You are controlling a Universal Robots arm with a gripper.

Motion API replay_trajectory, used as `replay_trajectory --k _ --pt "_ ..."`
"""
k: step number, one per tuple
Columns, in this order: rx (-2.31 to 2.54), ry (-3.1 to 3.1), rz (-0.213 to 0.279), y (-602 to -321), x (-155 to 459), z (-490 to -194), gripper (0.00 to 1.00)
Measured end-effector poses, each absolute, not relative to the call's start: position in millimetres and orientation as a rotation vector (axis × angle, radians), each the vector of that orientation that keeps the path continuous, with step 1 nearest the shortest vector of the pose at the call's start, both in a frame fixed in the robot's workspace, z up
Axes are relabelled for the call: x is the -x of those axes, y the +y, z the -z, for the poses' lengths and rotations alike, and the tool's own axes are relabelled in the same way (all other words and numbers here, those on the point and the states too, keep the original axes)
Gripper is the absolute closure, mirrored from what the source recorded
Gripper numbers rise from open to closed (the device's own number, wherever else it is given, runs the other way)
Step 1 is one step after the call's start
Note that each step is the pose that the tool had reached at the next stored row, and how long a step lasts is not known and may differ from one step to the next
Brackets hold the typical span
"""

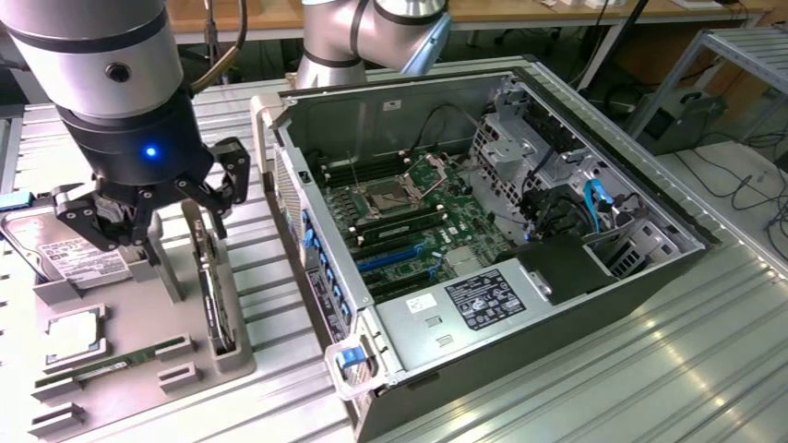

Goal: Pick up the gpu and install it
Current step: 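Pick up the gpu and move the gpu toward the slot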

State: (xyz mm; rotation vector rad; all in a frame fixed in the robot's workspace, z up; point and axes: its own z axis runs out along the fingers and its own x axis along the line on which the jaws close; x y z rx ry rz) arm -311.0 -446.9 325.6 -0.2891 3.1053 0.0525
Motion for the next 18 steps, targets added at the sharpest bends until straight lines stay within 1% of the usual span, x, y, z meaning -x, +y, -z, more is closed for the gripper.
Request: replay_trajectory --k 13,18 --pt "0.294 3.105 -0.053 -450.6 311.0 -301.6 0.34" --pt "0.213 3.111 -0.05 -450.7 312.0 -288.9 0.34"
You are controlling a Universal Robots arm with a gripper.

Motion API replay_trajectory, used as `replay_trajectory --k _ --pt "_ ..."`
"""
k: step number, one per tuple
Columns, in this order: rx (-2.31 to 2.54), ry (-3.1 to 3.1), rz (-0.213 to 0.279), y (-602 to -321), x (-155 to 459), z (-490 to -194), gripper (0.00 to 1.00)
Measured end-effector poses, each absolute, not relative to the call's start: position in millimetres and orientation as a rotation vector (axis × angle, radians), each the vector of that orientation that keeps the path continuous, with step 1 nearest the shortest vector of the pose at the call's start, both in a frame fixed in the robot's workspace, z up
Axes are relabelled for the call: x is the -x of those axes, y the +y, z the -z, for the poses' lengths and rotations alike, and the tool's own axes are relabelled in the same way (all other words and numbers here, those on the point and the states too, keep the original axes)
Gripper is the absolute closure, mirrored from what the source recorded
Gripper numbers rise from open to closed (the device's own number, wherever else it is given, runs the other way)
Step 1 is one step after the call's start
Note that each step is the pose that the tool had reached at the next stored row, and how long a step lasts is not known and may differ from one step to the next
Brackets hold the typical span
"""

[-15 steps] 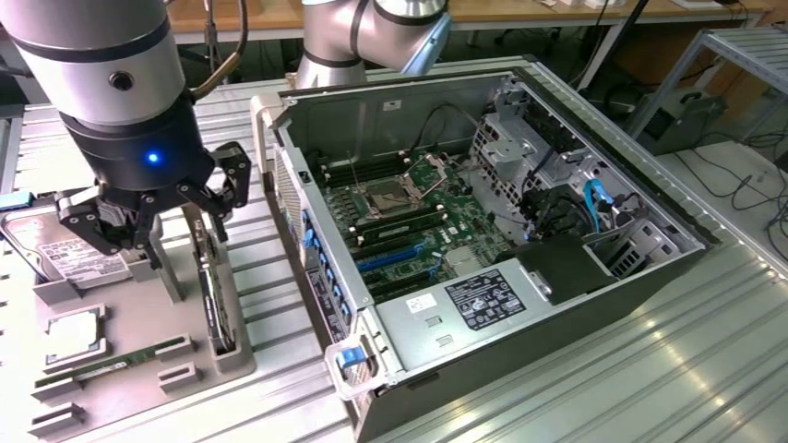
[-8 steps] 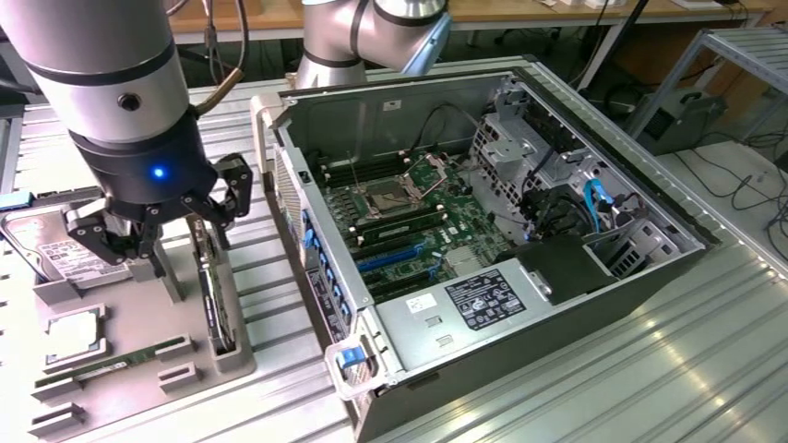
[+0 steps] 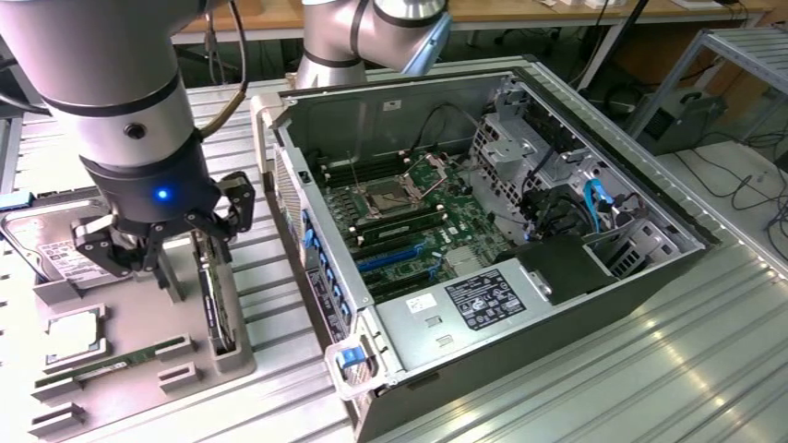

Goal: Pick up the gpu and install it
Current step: 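Pick up the gpu and move the gpu toward the slot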

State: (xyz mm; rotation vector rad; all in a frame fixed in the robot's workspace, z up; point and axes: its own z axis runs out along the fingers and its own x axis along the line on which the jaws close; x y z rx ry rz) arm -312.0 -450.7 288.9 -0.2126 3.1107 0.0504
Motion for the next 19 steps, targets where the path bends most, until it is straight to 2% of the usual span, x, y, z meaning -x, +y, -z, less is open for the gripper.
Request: replay_trajectory --k 19 --pt "0.107 3.116 -0.049 -456.1 312.0 -252.0 0.34"
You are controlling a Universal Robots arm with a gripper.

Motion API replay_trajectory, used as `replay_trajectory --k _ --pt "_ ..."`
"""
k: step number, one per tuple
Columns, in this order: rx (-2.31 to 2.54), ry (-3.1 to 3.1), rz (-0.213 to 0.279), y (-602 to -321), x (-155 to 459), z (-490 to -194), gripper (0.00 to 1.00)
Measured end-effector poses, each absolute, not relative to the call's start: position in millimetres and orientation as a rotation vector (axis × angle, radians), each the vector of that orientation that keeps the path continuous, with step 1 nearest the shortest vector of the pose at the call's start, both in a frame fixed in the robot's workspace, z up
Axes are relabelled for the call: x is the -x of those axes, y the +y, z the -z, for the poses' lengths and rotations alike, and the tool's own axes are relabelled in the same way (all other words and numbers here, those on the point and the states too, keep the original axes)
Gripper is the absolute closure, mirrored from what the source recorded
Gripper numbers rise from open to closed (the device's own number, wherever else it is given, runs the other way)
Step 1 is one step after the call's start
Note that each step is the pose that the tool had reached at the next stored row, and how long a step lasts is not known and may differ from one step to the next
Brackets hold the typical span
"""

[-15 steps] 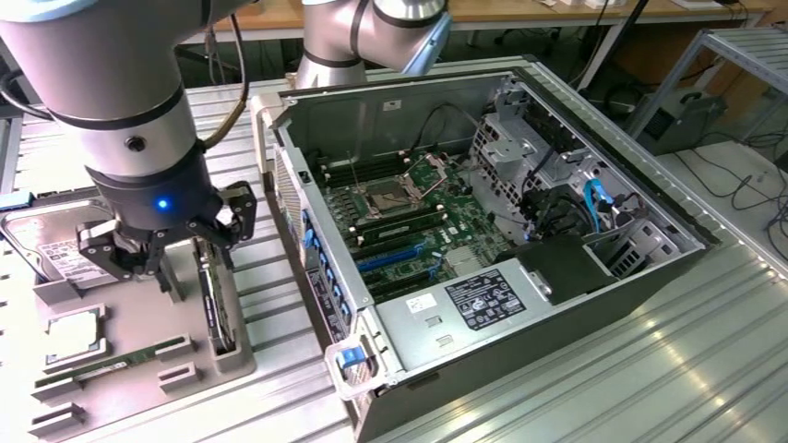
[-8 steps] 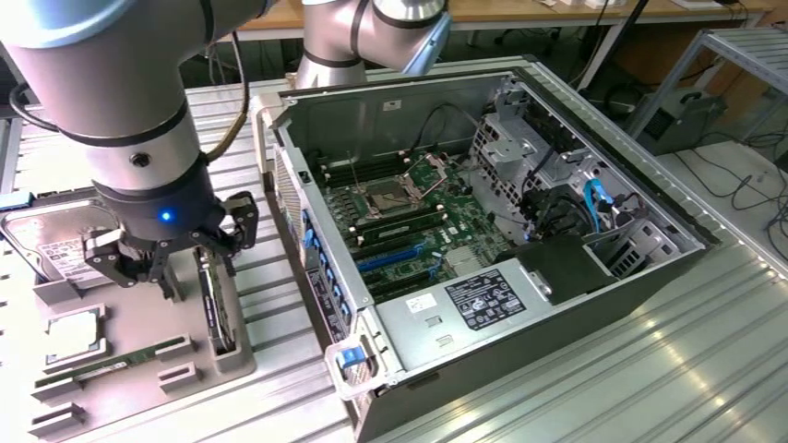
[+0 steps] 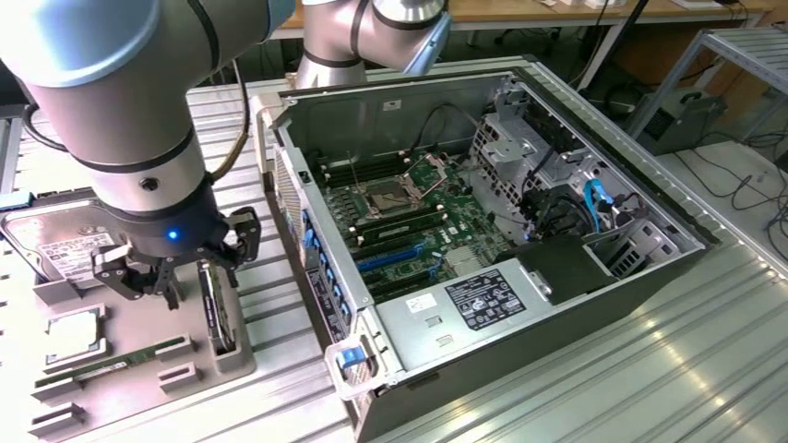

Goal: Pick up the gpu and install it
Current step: 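Pick up the gpu and move the gpu toward the slot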

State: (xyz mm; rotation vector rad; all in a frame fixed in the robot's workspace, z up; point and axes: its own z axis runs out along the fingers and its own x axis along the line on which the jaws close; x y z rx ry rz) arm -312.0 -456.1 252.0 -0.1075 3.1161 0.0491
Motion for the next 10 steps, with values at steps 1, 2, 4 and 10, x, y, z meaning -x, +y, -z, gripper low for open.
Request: replay_trajectory --k 1,2,4,10 --pt "0.107 3.116 -0.049 -456.1 312.0 -250.4 0.34" --pt "0.108 3.116 -0.049 -456.1 311.9 -249.6 0.34" --pt "0.108 3.116 -0.049 -456.1 311.9 -248.1 0.34" --pt "0.102 3.121 -0.026 -451.9 311.8 -239.3 0.34"
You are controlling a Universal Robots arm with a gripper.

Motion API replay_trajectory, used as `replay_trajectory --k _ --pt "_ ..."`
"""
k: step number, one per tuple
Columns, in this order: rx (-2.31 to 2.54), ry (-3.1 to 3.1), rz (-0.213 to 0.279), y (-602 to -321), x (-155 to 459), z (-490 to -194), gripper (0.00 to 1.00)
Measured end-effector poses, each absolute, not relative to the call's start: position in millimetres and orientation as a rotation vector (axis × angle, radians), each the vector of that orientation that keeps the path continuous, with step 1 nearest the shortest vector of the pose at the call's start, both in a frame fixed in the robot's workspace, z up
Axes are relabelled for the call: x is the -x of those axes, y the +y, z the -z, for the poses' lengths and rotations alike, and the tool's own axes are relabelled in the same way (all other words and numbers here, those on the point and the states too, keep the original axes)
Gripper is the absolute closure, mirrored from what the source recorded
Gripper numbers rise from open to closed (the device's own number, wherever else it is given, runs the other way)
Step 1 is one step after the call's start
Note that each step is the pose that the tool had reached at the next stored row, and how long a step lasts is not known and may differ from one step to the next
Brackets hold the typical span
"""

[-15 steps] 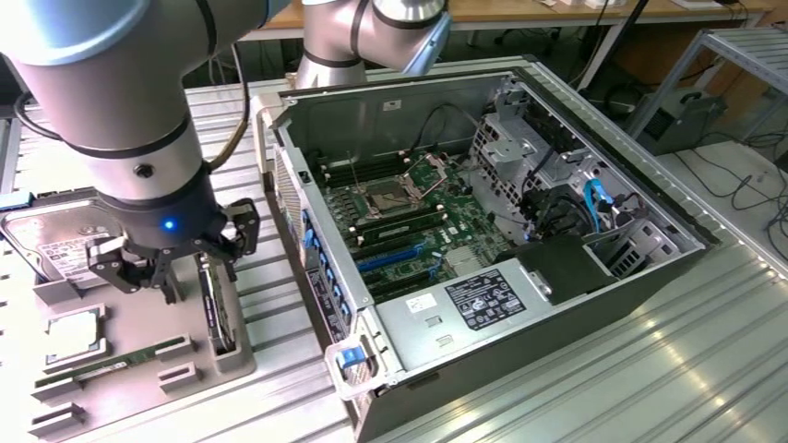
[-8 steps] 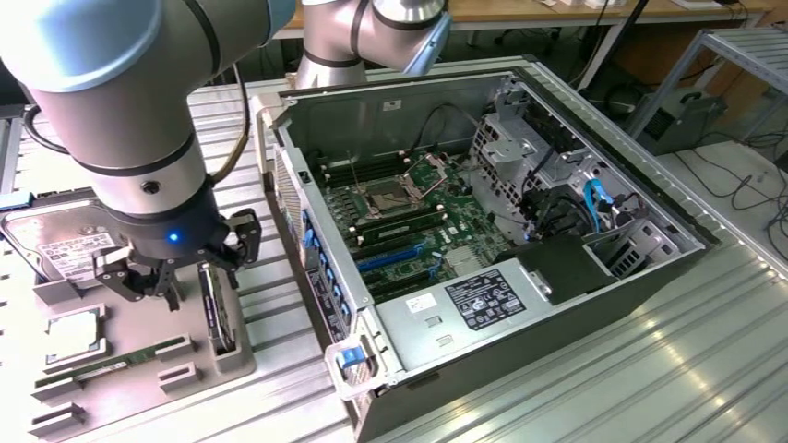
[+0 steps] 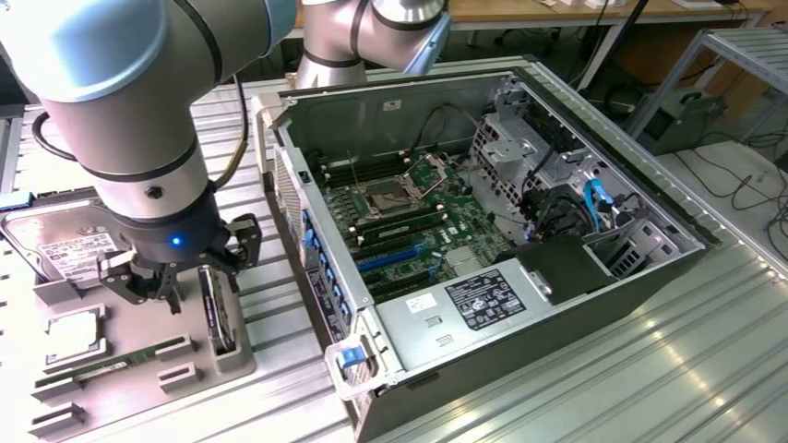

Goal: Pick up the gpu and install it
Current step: 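Pick up the gpu and move the gpu toward the slot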

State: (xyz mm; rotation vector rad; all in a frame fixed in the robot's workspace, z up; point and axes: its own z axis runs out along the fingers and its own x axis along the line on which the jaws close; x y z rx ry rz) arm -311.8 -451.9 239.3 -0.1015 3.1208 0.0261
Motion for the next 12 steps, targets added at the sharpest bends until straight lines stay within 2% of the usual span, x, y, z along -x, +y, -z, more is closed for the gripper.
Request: replay_trajectory --k 12 --pt "0.09 3.128 0.017 -444.3 310.1 -223.3 0.34"
